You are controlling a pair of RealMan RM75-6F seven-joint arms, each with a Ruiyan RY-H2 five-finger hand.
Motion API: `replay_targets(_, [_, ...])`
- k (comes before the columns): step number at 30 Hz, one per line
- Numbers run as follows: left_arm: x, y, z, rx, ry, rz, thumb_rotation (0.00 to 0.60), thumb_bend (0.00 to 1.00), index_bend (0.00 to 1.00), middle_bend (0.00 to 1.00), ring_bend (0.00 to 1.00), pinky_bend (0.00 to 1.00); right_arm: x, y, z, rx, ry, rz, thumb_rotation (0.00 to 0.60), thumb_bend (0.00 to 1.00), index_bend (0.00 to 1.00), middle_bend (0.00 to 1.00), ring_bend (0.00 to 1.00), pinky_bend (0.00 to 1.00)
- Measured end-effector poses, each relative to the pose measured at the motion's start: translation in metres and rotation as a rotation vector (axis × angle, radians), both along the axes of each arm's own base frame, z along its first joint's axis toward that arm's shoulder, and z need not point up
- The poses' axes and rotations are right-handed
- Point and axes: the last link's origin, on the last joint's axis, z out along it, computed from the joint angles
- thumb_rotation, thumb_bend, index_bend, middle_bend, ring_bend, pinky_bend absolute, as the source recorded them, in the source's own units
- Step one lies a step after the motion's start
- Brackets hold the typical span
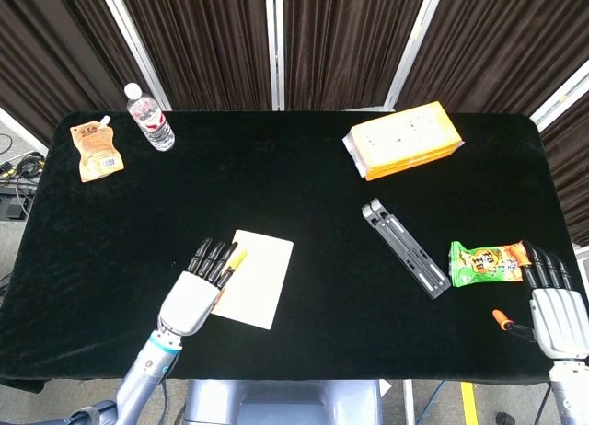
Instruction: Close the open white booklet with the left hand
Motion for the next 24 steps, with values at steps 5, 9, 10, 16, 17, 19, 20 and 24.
replay_targets(5, [-0.016,-0.001,0.012,0.017,0.008,0.048,0.6,0.4,0.0,0.0,0.0,0.0,0.0,0.0,0.0,0.002,0.003,0.001,0.6,0.05,0.0,0.0,0.0,0.0])
replay_targets(9, [-0.04,-0.004,0.034,0.051,0.014,0.111,0.6,0.26,0.0,0.0,0.0,0.0,0.0,0.0,-0.002,0.009,0.009,-0.001,0.6,0.05,0.0,0.0,0.0,0.0])
replay_targets(10, [-0.046,-0.005,0.039,0.058,0.013,0.127,0.6,0.25,0.0,0.0,0.0,0.0,0.0,0.0,-0.003,0.012,0.01,-0.001,0.6,0.05,0.0,0.0,0.0,0.0])
replay_targets(16, [-0.087,-0.018,0.069,0.083,0.028,0.278,0.6,0.21,0.0,0.0,0.0,0.0,0.0,0.0,-0.006,0.022,0.027,0.004,0.6,0.05,0.0,0.0,0.0,0.0])
replay_targets(17, [-0.092,-0.02,0.074,0.085,0.026,0.297,0.6,0.2,0.0,0.0,0.0,0.0,0.001,0.0,-0.006,0.023,0.029,0.006,0.6,0.05,0.0,0.0,0.0,0.0])
replay_targets(19, [-0.101,-0.024,0.086,0.085,0.013,0.34,0.6,0.18,0.0,0.0,0.0,0.0,0.001,0.0,-0.007,0.022,0.032,0.011,0.6,0.05,0.0,0.0,0.0,0.0])
replay_targets(20, [-0.104,-0.026,0.091,0.084,0.003,0.361,0.6,0.18,0.0,0.0,0.0,0.0,0.001,0.0,-0.007,0.022,0.033,0.012,0.6,0.05,0.0,0.0,0.0,0.0])
replay_targets(24, [-0.117,-0.035,0.114,0.084,-0.038,0.437,0.6,0.18,0.0,0.0,0.0,0.0,0.002,-0.001,-0.009,0.023,0.039,0.021,0.6,0.05,0.0,0.0,0.0,0.0])
